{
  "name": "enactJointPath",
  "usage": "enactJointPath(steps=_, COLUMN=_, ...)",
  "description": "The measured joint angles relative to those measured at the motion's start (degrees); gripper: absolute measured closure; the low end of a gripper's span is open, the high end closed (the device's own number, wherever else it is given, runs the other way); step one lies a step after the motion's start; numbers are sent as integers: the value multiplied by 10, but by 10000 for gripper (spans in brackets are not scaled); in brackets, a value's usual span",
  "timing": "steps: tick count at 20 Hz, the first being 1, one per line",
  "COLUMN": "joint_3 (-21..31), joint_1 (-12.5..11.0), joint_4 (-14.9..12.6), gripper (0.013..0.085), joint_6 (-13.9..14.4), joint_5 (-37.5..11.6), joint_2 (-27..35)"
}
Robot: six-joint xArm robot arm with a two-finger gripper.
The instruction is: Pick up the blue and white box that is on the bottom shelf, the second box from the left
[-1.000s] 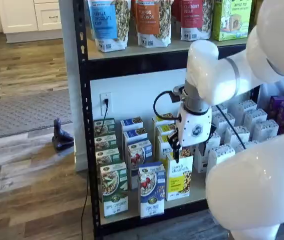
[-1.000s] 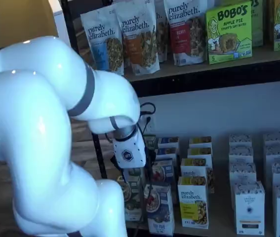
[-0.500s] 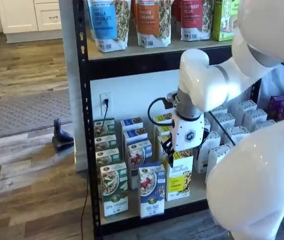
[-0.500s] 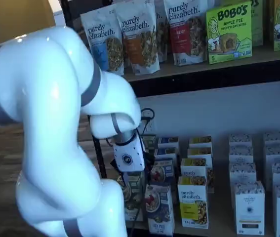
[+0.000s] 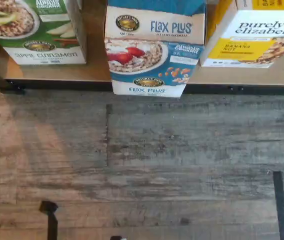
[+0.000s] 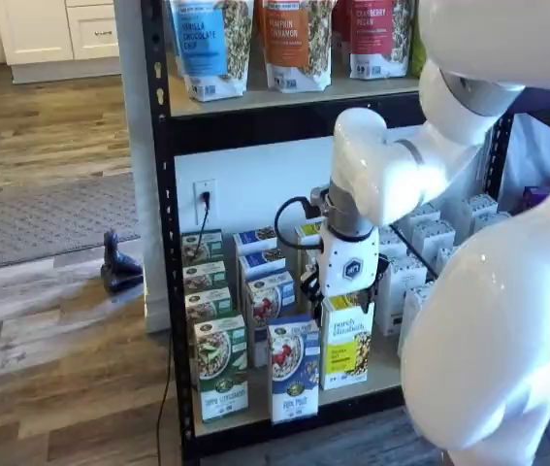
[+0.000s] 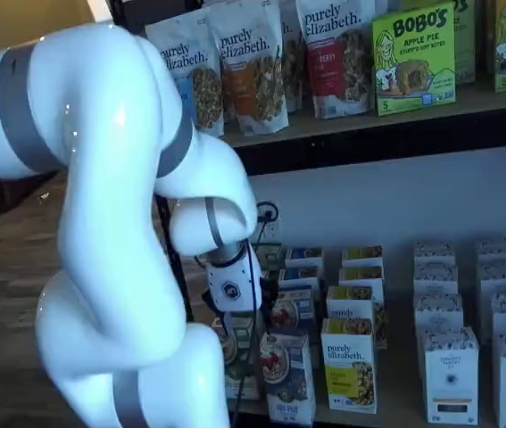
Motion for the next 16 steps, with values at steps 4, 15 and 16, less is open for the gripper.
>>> enactJointPath(steps=4, joint_3=-18, joint_1=2, joint_4=-7, gripper=130, joint_6=9, joint_5=-21, joint_2=34)
enactJointPath(steps=15, joint_3=-70, joint_1=-19, joint_4=31, gripper=130, joint_6=-44, joint_5=-75, joint_2=148)
enactJointPath(steps=16, joint_3=-77, joint_1=-23, joint_4=30, gripper=130, joint_6=-47, joint_5=-81, joint_2=164)
